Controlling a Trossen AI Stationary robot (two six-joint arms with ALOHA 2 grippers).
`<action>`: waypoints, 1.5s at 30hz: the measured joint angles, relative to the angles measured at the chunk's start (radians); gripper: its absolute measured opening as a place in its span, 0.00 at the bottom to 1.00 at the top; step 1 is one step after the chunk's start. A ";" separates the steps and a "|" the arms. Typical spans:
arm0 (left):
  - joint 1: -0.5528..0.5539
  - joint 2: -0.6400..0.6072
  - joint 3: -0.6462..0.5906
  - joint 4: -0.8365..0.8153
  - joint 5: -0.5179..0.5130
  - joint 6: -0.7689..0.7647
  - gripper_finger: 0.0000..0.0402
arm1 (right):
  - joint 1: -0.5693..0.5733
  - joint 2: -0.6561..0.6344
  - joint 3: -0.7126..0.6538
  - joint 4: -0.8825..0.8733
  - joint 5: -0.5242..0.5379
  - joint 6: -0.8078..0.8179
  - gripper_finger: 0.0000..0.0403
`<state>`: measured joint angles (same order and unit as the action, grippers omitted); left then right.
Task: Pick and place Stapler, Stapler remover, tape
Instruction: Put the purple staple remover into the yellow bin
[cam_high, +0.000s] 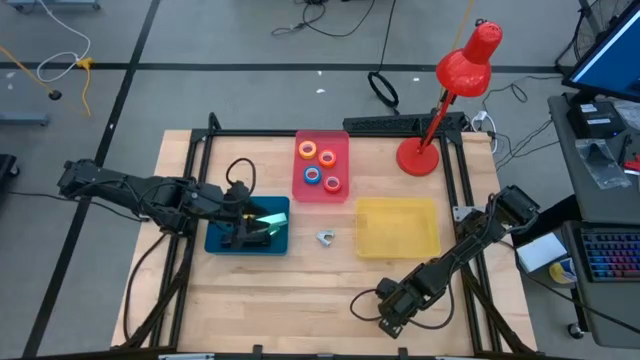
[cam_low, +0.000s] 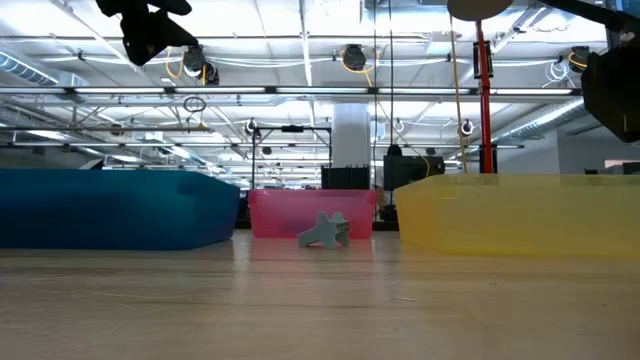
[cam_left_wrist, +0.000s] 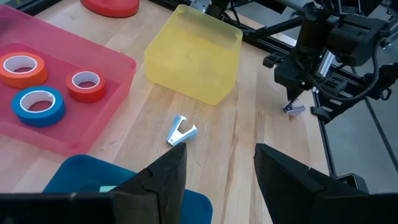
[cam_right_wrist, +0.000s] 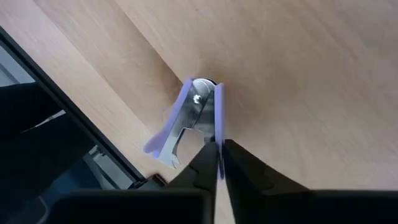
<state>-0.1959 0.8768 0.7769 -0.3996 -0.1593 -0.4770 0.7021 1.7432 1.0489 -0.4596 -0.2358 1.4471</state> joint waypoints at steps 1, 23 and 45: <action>0.000 0.000 0.000 0.000 0.000 0.000 0.46 | 0.000 0.000 0.000 0.001 -0.001 0.000 0.03; -0.022 -0.081 -0.229 0.347 0.230 0.270 0.46 | -0.084 -0.361 -0.001 -0.213 0.232 -0.032 0.00; -0.018 -0.588 -0.531 0.344 0.011 0.294 0.46 | -0.756 -0.387 -0.001 -0.590 0.208 -0.816 0.00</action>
<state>-0.2142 0.2886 0.2459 -0.0559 -0.1482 -0.1832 -0.0536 1.3561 1.0477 -1.0497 -0.0275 0.6311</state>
